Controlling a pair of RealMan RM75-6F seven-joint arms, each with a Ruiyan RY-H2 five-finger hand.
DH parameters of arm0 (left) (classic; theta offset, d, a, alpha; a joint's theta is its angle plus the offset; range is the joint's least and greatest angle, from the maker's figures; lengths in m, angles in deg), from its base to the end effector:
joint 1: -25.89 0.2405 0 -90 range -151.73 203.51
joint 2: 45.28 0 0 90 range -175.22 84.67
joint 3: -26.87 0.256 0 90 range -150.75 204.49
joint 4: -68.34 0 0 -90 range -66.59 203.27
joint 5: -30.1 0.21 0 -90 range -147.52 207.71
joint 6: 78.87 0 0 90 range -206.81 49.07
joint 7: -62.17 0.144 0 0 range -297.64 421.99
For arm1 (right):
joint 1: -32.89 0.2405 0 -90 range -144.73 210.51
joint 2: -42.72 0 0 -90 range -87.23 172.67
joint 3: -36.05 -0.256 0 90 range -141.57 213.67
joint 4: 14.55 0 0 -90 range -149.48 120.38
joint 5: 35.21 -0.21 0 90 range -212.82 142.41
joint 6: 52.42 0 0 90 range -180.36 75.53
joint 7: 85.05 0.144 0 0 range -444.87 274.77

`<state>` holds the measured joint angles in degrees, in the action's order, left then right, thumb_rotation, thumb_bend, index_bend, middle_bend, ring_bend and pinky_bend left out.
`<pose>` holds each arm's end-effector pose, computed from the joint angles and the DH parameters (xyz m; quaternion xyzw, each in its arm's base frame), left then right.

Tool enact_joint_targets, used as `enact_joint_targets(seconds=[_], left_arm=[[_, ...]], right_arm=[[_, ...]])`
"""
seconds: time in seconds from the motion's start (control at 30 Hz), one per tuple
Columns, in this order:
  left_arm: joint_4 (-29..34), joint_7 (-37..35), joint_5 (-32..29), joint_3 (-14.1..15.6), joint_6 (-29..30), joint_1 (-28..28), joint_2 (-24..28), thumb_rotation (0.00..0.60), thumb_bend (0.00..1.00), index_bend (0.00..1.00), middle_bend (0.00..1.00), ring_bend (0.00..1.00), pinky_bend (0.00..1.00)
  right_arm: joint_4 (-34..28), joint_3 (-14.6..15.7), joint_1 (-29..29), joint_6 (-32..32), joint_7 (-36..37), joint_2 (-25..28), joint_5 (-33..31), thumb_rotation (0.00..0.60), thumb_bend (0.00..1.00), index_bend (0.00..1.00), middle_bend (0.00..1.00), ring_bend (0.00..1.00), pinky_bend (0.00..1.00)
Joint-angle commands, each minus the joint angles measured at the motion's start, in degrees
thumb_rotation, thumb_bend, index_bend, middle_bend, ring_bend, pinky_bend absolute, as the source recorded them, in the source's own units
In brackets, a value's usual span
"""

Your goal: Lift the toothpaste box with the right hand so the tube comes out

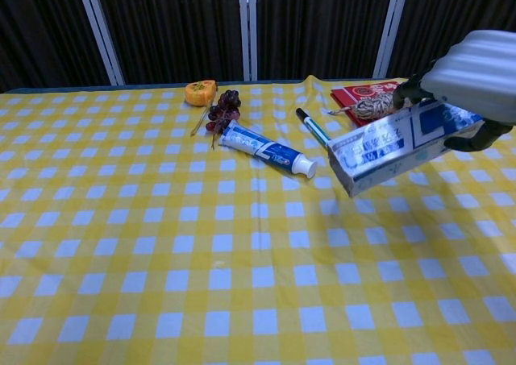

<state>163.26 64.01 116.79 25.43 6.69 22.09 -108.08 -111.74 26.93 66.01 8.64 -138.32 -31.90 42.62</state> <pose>-0.3070 0.1696 0.1593 -0.6002 -0.3918 -0.3783 0.5858 -0.1662 -0.3068 0.0576 0.8080 -0.0712 0.2484 0.5295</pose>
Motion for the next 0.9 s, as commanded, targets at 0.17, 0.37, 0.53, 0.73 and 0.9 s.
enact_joint_targets(seconds=[0.17, 0.37, 0.53, 0.73, 0.9], left_arm=[[-0.2, -0.8, -0.2, 0.0, 0.1, 0.1, 0.2, 0.600, 0.00, 0.00, 0.00, 0.00, 0.00], [-0.4, -1.7, 0.0, 0.0, 0.8, 0.5, 0.6, 0.600, 0.00, 0.00, 0.00, 0.00, 0.00], [-0.3, -1.7, 0.5, 0.1, 1.7, 0.9, 0.7, 0.600, 0.00, 0.00, 0.00, 0.00, 0.00], [-0.5, -1.6, 1.3, 0.3, 2.0, 0.9, 0.5, 0.600, 0.00, 0.00, 0.00, 0.00, 0.00], [-0.7, -1.8, 1.7, 0.5, 2.3, 1.0, 0.3, 0.600, 0.00, 0.00, 0.00, 0.00, 0.00]], right_arm=[[-1.4, 1.7, -1.0, -1.0, 5.8, 0.6, -2.6, 0.600, 0.00, 0.05, 0.14, 0.19, 0.24], [-3.3, 5.4, -5.9, 4.9, 13.4, 5.8, 3.4, 0.600, 0.00, 0.05, 0.05, 0.06, 0.08], [0.3, 9.0, -11.5, 14.1, 28.4, 9.3, 12.2, 0.600, 0.00, 0.02, 0.00, 0.00, 0.00], [10.2, 10.5, -17.4, 27.4, 40.0, 8.5, 19.3, 0.600, 0.00, 0.00, 0.00, 0.00, 0.00], [17.2, 10.0, -19.8, 32.7, 43.4, 5.4, 20.5, 0.600, 0.00, 0.00, 0.00, 0.00, 0.00]])
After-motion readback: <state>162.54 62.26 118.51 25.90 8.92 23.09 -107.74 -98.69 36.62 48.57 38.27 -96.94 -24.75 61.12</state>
